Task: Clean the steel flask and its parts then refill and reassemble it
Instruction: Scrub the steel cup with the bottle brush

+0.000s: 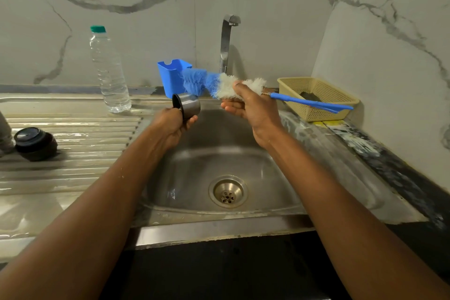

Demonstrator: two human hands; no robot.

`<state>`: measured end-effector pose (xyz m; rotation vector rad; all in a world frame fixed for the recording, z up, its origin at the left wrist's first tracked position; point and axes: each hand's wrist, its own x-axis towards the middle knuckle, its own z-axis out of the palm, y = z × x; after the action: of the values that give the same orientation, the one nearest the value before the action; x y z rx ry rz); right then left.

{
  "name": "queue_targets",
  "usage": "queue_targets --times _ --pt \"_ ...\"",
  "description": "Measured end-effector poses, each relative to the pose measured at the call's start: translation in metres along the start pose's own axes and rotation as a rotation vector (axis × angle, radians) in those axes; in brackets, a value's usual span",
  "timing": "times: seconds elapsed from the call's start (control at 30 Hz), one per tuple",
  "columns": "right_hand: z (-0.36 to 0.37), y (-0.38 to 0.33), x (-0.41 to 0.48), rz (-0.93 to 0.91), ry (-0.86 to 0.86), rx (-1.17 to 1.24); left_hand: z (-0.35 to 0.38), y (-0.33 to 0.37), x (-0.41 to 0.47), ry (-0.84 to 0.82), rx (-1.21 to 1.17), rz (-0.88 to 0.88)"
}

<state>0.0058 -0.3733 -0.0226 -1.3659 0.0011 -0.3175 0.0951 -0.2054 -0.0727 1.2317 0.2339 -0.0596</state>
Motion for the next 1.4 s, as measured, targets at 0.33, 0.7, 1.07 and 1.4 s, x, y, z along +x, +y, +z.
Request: queue_targets --times 0.33,0.7,1.07,1.4 --pt "-0.004 0.001 0.001 0.021 -0.051 -0.008 0.004 0.000 -0.008 -0.048 -0.019 0.075" --pt "-0.010 -0.001 0.006 0.055 -0.043 -0.011 -0.001 -0.001 -0.007 -0.150 0.074 -0.035" --pt "-0.020 -0.007 0.011 0.055 0.029 -0.008 -0.002 -0.006 -0.003 -0.107 0.254 0.007" --pt "-0.018 -0.003 0.012 0.065 0.092 0.010 -0.001 -0.004 -0.001 -0.003 0.193 0.166"
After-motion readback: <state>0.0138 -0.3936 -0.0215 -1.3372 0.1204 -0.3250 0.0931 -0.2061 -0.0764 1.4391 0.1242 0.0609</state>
